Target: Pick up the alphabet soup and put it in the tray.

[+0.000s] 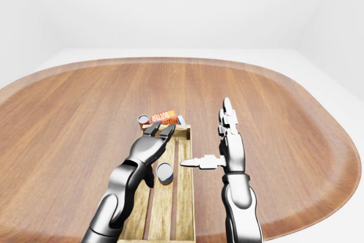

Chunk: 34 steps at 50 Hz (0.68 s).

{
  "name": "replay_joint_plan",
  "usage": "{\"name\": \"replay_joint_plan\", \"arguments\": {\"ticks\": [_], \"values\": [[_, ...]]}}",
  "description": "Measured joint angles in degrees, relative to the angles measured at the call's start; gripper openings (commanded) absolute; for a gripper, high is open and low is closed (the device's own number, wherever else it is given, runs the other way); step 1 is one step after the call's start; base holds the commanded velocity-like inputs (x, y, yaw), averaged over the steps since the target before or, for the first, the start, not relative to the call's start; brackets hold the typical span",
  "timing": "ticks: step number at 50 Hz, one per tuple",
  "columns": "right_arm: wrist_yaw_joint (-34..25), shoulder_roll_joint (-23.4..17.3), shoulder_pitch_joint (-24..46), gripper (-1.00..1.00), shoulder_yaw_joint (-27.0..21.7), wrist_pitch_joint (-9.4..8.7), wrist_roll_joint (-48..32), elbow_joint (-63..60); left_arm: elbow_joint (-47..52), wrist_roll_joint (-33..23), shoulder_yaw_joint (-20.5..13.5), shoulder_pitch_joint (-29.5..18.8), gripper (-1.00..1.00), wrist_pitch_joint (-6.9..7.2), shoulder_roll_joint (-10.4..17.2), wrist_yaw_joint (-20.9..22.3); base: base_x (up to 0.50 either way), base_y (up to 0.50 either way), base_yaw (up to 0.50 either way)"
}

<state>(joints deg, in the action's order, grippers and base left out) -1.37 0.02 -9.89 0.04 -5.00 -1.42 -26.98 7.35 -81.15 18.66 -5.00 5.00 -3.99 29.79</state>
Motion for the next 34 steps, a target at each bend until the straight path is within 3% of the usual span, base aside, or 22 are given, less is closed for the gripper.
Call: {"name": "replay_joint_plan", "arguments": {"ticks": [9,16,25,34], "values": [[0.18,0.02,0.00,1.00,-0.11,0.00,0.06,-0.07,10.91,0.76,-0.19,2.56,1.00,0.00,0.94,5.79,0.00,0.00,0.00],[0.32,0.04,-0.04,1.00,-0.20,0.00,0.09,-0.24,20.11,2.88,-3.12,3.64,1.00,0.00,2.30,10.21,0.00,0.00,0.00],[0.49,0.06,0.06,1.00,-0.21,0.00,0.07,-0.08,29.91,8.54,-10.55,1.93,1.00,0.00,4.34,10.21,0.00,0.00,0.00],[0.53,0.05,0.11,1.00,-0.17,0.00,0.07,-0.01,36.77,18.36,-21.88,-1.67,1.00,0.00,9.35,10.21,0.00,0.00,0.00]]}}
